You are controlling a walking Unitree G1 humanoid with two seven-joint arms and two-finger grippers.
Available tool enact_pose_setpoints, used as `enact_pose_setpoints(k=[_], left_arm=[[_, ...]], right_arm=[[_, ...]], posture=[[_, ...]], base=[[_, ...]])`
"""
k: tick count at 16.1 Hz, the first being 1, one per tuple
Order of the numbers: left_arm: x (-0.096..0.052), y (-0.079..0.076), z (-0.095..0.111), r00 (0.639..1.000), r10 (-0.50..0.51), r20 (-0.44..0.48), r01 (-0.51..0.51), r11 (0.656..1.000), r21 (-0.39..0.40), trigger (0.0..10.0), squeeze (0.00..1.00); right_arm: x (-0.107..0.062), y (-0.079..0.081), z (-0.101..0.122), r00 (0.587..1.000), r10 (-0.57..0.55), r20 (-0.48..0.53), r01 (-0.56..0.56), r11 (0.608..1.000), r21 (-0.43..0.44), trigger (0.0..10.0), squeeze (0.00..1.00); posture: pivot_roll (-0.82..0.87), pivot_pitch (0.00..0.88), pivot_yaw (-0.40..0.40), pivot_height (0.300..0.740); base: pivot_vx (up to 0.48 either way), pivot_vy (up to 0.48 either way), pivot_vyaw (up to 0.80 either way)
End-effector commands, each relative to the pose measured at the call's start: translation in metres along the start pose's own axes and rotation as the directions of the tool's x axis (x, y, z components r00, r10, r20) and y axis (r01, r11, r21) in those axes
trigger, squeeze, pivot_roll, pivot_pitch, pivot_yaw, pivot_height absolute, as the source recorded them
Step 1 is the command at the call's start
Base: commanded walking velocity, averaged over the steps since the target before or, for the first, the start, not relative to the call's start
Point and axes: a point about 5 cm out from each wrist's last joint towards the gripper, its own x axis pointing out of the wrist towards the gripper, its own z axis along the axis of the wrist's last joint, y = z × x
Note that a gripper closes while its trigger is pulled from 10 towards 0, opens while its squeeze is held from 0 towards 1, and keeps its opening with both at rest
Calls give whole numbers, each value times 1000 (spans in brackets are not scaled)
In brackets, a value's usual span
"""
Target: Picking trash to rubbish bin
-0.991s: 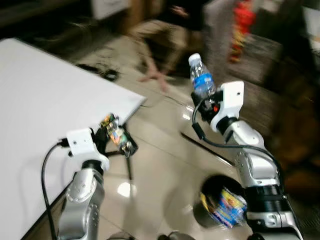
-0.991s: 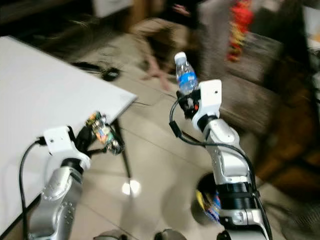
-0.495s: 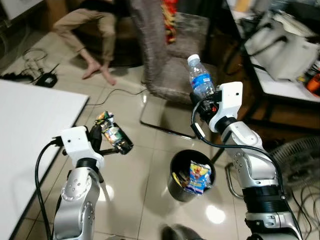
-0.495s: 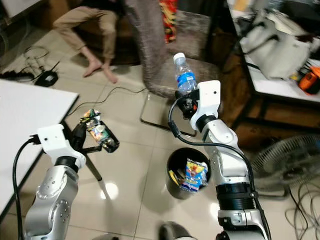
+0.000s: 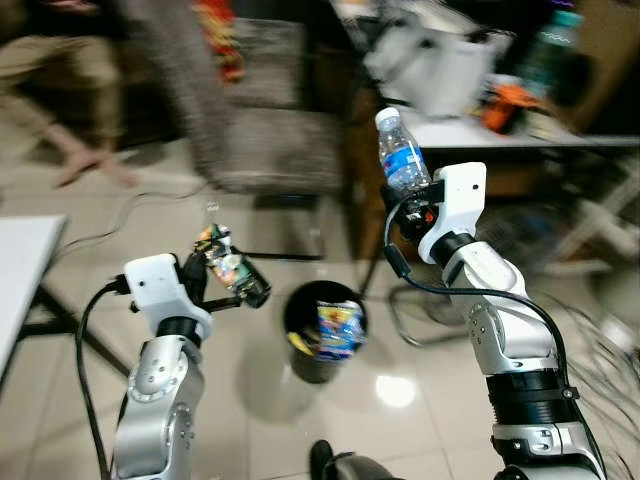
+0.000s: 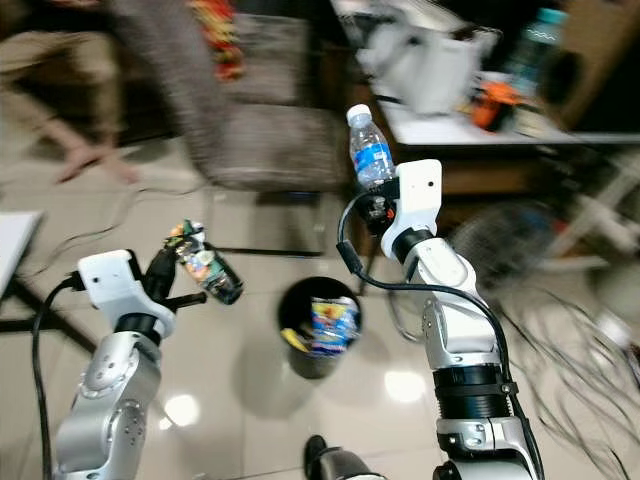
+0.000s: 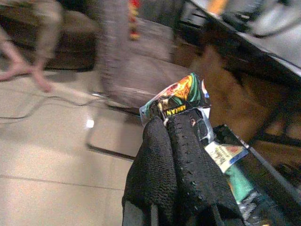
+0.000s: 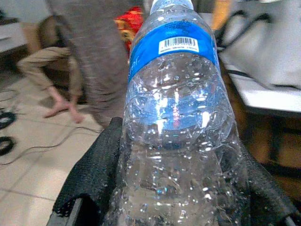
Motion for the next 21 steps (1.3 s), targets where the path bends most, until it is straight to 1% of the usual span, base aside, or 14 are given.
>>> enact_pose_setpoints(k=[1, 7, 9, 11, 19, 21], left_arm=[[0, 0, -2, 1000, 0, -9, 0, 1000, 6, 10000, 0], [0, 0, -5, 1000, -5, -25, 6, 1000, 24, 10000, 0], [0, 1, -5, 1000, 2, -27, -1, 999, 44, 10000, 0], [1, 5, -7, 999, 19, -34, -18, 999, 41, 10000, 0], [0, 5, -9, 999, 22, -44, -21, 999, 37, 10000, 0], [0, 5, -9, 999, 25, -43, -24, 999, 30, 10000, 0]], right_arm=[[0, -1, 1, 1000, -5, 3, 5, 1000, 7, 10000, 0], [0, 2, 0, 1000, 7, 2, -7, 1000, 3, 10000, 0], [-1, 2, -1, 1000, 7, 1, -7, 1000, 2, 10000, 0], [-1, 2, -2, 1000, 5, -2, -5, 1000, -1, 10000, 0], [-1, 1, -2, 1000, 4, -3, -4, 1000, -2, 10000, 0], [-2, 1, -2, 1000, 3, -3, -3, 1000, -4, 10000, 0]], posture=[[-55, 117, -59, 740], [-54, 118, -56, 740], [-55, 119, -53, 740], [-55, 119, -53, 740], [-55, 119, -53, 740], [-59, 123, -53, 740]], base=[[0, 0, -738], [0, 0, 0], [0, 0, 0], [0, -328, 0], [0, -324, 0], [0, 0, 0]])
